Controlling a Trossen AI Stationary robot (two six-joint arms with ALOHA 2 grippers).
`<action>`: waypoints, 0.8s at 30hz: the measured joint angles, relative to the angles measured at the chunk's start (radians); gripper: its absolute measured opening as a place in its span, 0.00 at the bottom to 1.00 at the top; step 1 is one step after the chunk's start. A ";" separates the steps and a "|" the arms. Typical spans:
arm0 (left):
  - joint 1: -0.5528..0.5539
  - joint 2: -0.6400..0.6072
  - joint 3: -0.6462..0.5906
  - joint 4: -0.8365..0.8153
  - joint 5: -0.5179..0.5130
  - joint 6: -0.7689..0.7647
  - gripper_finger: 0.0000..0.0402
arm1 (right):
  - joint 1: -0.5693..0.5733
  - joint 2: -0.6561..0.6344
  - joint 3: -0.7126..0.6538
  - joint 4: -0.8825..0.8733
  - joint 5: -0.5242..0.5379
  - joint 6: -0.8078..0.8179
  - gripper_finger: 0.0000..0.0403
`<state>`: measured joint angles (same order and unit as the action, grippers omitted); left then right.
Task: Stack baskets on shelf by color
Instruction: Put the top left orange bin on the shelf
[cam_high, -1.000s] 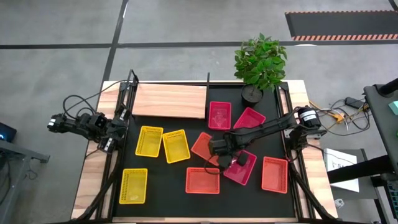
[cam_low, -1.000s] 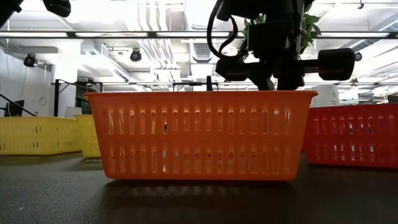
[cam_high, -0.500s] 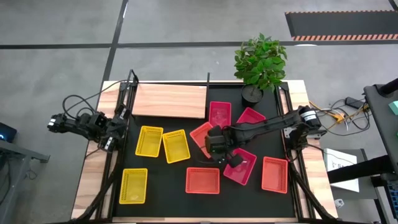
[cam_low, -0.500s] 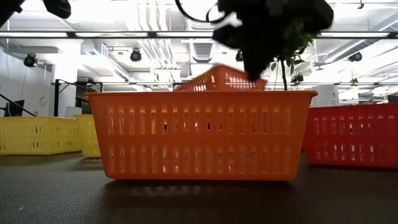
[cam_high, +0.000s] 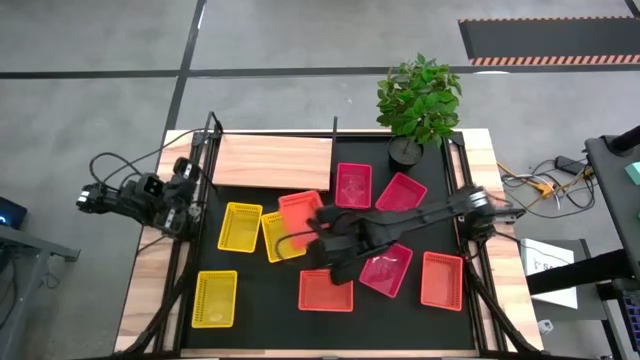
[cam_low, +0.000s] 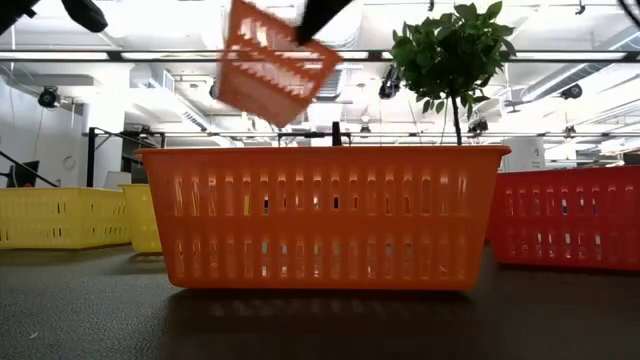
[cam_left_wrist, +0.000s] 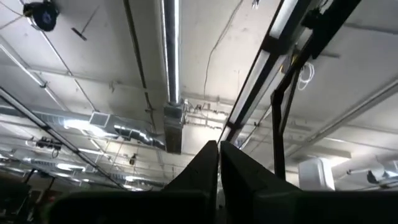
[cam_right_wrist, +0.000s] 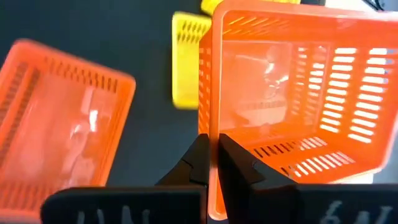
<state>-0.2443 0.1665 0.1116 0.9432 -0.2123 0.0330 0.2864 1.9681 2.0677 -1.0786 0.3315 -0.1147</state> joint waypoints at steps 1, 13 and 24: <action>0.000 0.000 -0.001 -0.003 0.012 -0.001 0.00 | -0.007 0.038 0.053 -0.008 0.009 0.000 0.02; 0.000 0.001 -0.002 -0.008 0.140 -0.103 0.00 | -0.212 0.185 0.157 -0.016 0.058 -0.034 0.02; 0.000 -0.006 0.002 0.026 0.140 -0.097 0.00 | -0.349 0.201 0.130 0.051 0.116 -0.034 0.02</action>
<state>-0.2440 0.1605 0.1131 0.9688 -0.0723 -0.0640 -0.0622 2.1694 2.1973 -1.0273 0.4479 -0.1488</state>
